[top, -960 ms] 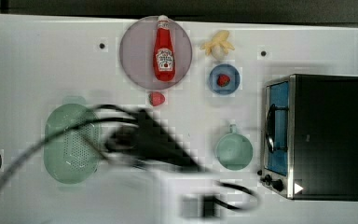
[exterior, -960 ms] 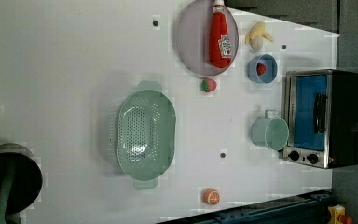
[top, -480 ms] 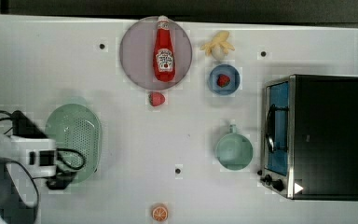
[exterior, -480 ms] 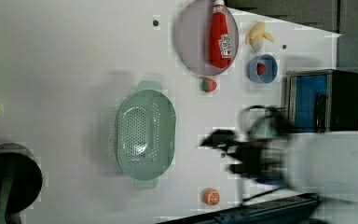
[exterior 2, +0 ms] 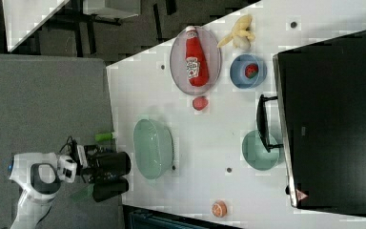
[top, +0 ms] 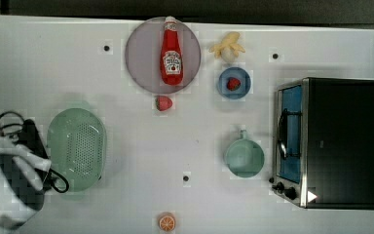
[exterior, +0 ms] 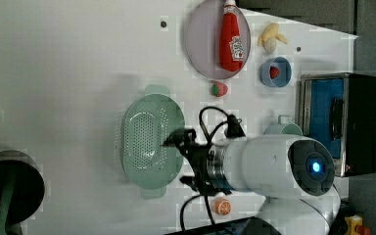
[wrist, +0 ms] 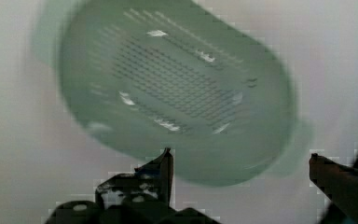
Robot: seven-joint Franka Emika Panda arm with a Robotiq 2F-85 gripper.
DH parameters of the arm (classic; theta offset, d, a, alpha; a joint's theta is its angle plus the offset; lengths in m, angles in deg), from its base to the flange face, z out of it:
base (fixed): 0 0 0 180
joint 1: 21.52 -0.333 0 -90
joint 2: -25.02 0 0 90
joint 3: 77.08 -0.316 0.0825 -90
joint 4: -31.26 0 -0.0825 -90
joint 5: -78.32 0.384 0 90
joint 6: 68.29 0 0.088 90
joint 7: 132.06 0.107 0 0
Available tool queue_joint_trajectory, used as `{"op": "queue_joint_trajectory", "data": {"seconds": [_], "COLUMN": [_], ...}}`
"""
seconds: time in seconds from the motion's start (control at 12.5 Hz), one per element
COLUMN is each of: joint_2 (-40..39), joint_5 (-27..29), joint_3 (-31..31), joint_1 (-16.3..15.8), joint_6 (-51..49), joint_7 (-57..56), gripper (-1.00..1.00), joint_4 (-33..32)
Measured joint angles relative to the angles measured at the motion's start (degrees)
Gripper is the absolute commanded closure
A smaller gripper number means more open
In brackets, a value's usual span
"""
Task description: Drag strainer left to right.
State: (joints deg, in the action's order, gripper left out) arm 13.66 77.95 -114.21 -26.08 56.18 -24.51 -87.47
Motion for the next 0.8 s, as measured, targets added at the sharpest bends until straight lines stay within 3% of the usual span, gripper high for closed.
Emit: {"op": "queue_joint_trajectory", "data": {"seconds": [0.16,0.4,0.8], "joint_2": [-3.84,-10.83,-19.91], "joint_5": [-0.27,-5.74,-6.10], "joint_3": [0.34,2.29,5.51], "joint_1": [0.70,1.27,2.62], "joint_6": [3.47,11.89,19.84], "joint_7": [6.88,12.25,14.55], "gripper": [-1.00,-1.00,-1.00], "joint_4": [0.11,0.00,-5.15]}}
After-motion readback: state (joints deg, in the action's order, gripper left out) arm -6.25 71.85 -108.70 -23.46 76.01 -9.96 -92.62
